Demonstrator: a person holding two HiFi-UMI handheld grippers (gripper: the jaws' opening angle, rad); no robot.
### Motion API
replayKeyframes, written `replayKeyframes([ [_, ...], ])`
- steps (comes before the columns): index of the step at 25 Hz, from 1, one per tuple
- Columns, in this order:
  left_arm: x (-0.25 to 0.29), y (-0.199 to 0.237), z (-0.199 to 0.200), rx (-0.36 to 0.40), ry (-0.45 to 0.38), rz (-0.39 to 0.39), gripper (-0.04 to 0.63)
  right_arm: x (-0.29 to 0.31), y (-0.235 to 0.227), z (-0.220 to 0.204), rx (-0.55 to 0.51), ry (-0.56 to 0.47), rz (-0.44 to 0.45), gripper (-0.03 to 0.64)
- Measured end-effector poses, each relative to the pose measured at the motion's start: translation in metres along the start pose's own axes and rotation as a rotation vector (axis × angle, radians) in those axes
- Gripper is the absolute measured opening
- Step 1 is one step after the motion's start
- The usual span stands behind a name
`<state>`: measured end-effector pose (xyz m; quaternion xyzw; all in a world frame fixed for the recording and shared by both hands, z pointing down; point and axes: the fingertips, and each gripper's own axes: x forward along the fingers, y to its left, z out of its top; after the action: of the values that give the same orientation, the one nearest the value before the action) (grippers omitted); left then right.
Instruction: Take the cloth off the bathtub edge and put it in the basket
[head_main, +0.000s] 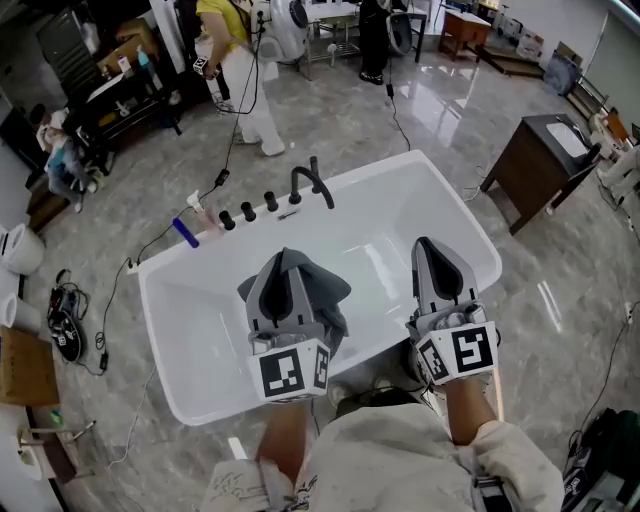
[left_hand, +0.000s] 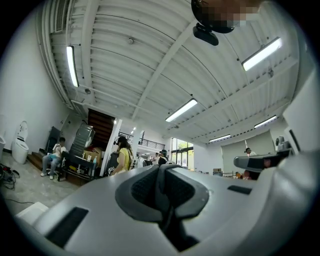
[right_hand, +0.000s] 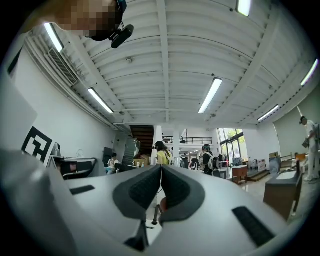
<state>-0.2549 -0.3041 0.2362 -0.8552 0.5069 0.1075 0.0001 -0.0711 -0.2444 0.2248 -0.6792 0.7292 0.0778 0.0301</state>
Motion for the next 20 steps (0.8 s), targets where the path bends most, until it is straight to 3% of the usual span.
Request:
replayKeyframes([
  [9,0.016,-0.06,0.002,-0.018,0.02,-0.093,0.017,-0.038,-0.058,0.004,0.031,0.005,-0.123,-0.011],
  [14,0.021,-0.123,0.004,-0.005,0.007,-0.16,0.017,-0.08,-0.106,0.008,0.034,-0.012,-0.186,-0.011],
  [20,0.017,-0.216,0.001,-0.007,0.01,-0.286,0.017,-0.155,-0.181,0.014,0.035,-0.022,-0.332,-0.011],
])
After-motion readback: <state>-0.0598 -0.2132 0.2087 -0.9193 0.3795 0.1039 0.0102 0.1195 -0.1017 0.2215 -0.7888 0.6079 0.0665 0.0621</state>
